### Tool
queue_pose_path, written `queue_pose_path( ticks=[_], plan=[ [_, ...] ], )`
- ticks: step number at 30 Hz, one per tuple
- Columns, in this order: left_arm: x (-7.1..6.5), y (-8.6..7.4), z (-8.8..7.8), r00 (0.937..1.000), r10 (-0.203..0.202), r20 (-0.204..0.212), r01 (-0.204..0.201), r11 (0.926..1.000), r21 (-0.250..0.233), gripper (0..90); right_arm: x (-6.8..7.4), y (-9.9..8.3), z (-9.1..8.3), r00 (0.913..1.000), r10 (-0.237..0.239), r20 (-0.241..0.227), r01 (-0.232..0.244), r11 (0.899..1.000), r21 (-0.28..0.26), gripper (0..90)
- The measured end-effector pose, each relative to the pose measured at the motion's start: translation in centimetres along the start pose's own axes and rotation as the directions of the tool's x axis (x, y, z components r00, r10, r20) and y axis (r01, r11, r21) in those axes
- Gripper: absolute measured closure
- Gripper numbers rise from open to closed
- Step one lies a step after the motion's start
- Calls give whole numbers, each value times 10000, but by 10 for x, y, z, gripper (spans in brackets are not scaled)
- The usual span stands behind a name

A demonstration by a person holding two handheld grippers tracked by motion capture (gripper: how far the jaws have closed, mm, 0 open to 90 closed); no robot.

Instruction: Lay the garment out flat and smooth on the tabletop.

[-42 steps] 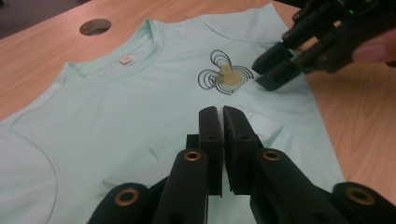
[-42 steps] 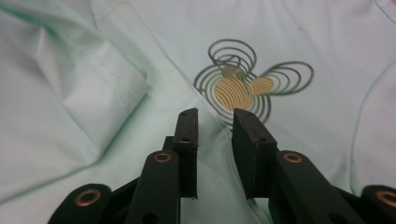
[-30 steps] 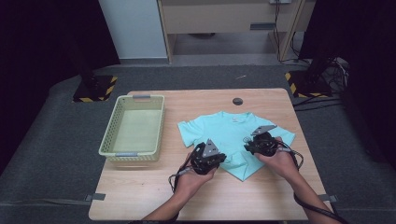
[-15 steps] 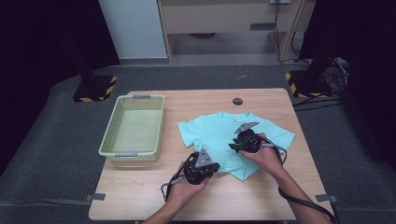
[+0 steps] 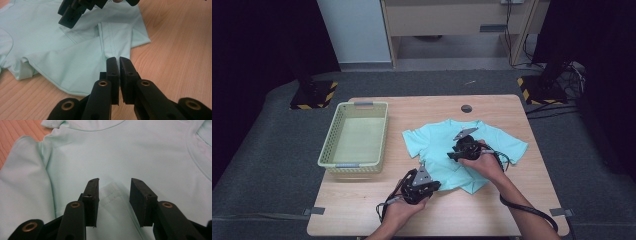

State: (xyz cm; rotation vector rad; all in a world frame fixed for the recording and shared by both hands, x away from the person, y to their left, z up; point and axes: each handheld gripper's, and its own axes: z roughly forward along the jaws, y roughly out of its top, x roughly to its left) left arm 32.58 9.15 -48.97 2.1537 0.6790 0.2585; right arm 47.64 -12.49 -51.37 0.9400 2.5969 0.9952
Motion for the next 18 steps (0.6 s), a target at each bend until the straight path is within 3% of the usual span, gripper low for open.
queue_pose_path(
  ticks=[12, 18],
  plan=[
    [-3, -10, -7, 9999, 70, 104, -72, 9999, 143, 861, 4, 4, 10, 9994, -338, -64, 340, 9990, 284, 599],
    [-3, -14, -9, 9999, 59, 145, -62, 9998, 170, 861, 4, 4, 9, 9994, -199, -270, 208, 9992, 338, 709]
  ],
)
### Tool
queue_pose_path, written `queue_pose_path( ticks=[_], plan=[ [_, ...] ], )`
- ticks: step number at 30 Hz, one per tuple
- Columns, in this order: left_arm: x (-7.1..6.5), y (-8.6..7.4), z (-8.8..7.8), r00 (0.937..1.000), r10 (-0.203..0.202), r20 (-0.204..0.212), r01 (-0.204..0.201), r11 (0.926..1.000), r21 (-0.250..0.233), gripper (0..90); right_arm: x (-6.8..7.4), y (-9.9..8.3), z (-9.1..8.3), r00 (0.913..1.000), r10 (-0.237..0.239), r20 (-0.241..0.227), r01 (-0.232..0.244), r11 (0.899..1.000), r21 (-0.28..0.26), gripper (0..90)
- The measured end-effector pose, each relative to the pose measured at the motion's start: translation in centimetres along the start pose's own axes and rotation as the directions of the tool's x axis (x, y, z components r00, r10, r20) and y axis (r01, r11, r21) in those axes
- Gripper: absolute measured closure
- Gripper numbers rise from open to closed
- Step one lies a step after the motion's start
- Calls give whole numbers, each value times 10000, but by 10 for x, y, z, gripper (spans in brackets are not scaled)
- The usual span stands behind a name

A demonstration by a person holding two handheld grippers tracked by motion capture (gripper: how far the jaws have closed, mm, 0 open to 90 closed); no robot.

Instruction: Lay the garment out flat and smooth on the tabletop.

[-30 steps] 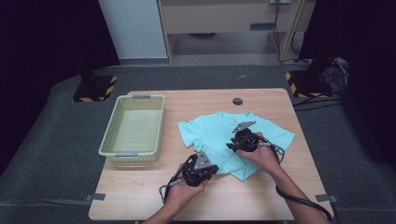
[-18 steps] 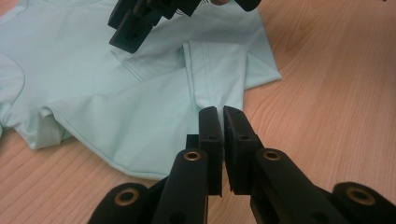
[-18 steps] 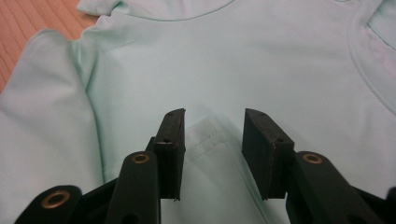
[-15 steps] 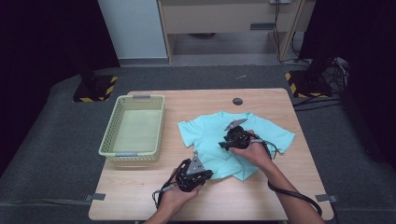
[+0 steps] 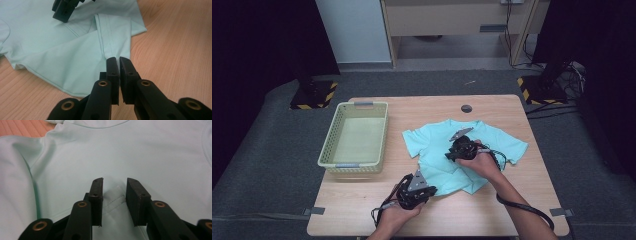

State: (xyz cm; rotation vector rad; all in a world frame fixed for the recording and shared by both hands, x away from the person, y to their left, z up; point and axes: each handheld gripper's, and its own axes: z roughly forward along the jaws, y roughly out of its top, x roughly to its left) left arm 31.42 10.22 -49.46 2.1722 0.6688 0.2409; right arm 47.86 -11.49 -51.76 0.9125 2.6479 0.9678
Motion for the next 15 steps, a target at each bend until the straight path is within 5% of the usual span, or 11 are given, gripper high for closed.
queue_pose_path(
  ticks=[5, 15],
  plan=[
    [0, -1, -1, 10000, 22, -7, -22, 10000, -3, 861, 2, 0, -2, 9999, -7, -154, 9, 9999, 160, 836],
    [5, -5, -5, 9999, -24, -112, 25, 10000, 46, 861, 0, -5, -30, 9979, 348, -543, -359, 9992, -193, 856]
  ],
)
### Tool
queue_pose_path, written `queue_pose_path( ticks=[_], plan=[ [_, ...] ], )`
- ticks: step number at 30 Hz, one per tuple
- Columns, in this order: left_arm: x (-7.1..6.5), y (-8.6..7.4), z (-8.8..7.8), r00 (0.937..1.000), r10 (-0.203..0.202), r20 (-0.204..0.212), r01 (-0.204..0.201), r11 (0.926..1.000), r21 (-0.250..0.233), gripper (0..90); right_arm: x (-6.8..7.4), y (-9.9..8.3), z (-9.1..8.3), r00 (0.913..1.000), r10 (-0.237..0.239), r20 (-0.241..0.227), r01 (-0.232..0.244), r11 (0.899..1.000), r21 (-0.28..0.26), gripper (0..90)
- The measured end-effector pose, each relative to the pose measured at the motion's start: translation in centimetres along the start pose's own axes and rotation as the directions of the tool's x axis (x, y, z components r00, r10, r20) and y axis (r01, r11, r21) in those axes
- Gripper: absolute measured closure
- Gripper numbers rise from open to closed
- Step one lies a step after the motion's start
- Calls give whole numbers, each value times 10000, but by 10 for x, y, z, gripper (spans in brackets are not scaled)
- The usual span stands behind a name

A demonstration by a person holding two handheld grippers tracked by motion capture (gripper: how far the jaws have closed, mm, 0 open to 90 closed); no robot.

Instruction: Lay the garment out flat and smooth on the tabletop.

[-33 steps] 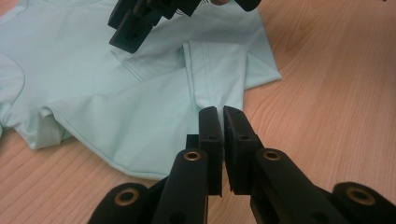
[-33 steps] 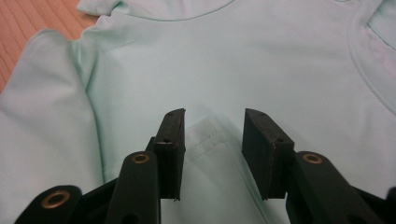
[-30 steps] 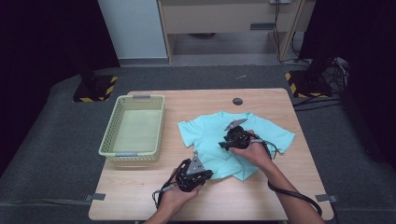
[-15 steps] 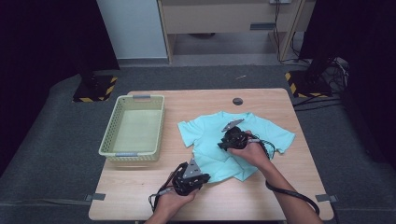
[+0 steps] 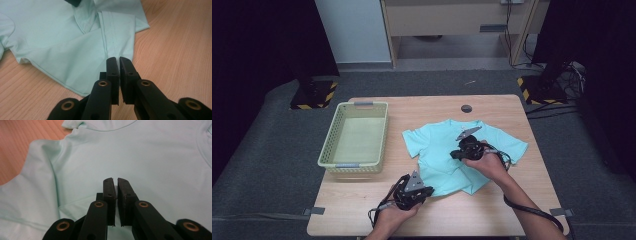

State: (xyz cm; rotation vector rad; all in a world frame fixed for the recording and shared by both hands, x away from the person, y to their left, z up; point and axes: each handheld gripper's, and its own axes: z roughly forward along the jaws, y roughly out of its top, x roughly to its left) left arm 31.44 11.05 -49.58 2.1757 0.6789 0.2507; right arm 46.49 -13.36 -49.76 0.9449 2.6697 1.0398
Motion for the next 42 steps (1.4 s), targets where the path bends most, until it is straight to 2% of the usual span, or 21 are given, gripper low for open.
queue_pose_path(
  ticks=[8, 14, 21, 28, 37, 42],
  plan=[
    [-1, -1, 0, 10000, 72, 32, -72, 10000, 63, 861, 1, -14, -25, 9999, 76, -153, -79, 9997, -250, 857],
    [-1, -2, -8, 9998, 221, 6, -221, 9998, 28, 861, -5, -22, -35, 9998, 186, -43, -187, 9992, -343, 858],
    [1, -11, -18, 9995, 307, 2, -307, 9994, 160, 861, -9, -35, -48, 9991, 433, 36, -430, 9979, -491, 859],
    [5, -17, -18, 9992, 399, -79, -397, 9987, 331, 860, -8, -60, -70, 9987, 481, 158, -472, 9975, -529, 859],
    [4, -17, -9, 9984, 569, 62, -571, 9971, 503, 856, -13, -94, -102, 9961, 829, 302, -805, 9939, -760, 859],
    [6, -19, -7, 9984, 562, 40, -563, 9963, 655, 856, -15, -113, -115, 9920, 1226, 289, -1192, 9879, -989, 858]
  ],
)
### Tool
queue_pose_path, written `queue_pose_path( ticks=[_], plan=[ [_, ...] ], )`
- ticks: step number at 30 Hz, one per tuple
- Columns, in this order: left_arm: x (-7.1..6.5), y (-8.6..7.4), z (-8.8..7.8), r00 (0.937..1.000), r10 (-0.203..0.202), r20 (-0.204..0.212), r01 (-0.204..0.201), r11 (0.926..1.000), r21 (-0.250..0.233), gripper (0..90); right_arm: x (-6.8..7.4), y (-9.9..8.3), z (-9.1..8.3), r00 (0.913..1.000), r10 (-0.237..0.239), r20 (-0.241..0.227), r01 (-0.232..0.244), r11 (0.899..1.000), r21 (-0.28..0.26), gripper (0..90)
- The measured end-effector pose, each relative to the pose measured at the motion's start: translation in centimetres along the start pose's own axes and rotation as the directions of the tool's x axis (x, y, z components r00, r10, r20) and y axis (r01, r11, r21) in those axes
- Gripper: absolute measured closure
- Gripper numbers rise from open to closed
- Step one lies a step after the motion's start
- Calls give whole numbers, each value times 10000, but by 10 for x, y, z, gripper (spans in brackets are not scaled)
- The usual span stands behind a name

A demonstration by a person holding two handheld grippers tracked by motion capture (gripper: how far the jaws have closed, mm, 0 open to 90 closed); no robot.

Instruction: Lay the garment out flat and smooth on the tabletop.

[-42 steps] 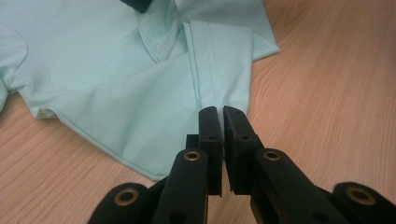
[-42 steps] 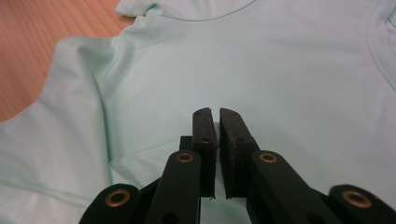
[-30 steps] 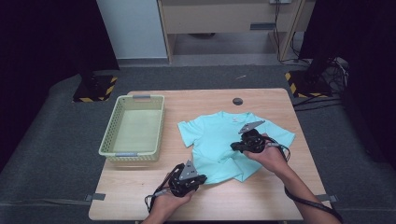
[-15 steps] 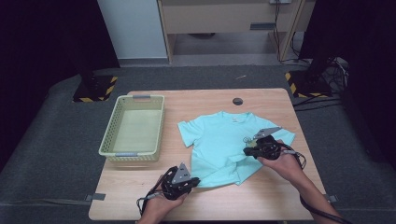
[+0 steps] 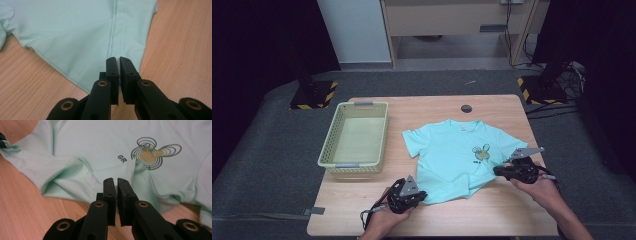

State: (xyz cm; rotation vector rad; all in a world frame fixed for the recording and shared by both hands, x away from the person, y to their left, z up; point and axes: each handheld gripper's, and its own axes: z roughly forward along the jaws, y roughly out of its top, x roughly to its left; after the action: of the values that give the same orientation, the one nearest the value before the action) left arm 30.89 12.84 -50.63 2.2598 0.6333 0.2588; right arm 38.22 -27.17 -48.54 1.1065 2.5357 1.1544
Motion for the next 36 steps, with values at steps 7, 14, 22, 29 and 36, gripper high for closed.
queue_pose_path(
  ticks=[7, 14, 22, 29, 36],
  plan=[
    [3, -1, -5, 10000, -59, 73, 60, 9999, -132, 856, -3, -24, -21, 9994, 320, 129, -318, 9994, -162, 858],
    [0, -3, -6, 9996, 42, 291, -40, 10000, -67, 856, -5, -44, -39, 9984, 477, 295, -472, 9987, -183, 858],
    [-7, -2, -5, 9983, 323, 481, -322, 9995, -34, 855, -1, -62, -52, 9976, 591, 359, -583, 9980, -231, 857],
    [-11, 8, 7, 9976, 524, 459, -521, 9986, -78, 856, -4, -73, -59, 9949, 868, 519, -857, 9960, -238, 858],
    [-10, 17, 11, 9977, 573, 354, -561, 9979, -332, 857, -9, -77, -71, 9930, 929, 729, -909, 9954, -304, 858]
  ],
)
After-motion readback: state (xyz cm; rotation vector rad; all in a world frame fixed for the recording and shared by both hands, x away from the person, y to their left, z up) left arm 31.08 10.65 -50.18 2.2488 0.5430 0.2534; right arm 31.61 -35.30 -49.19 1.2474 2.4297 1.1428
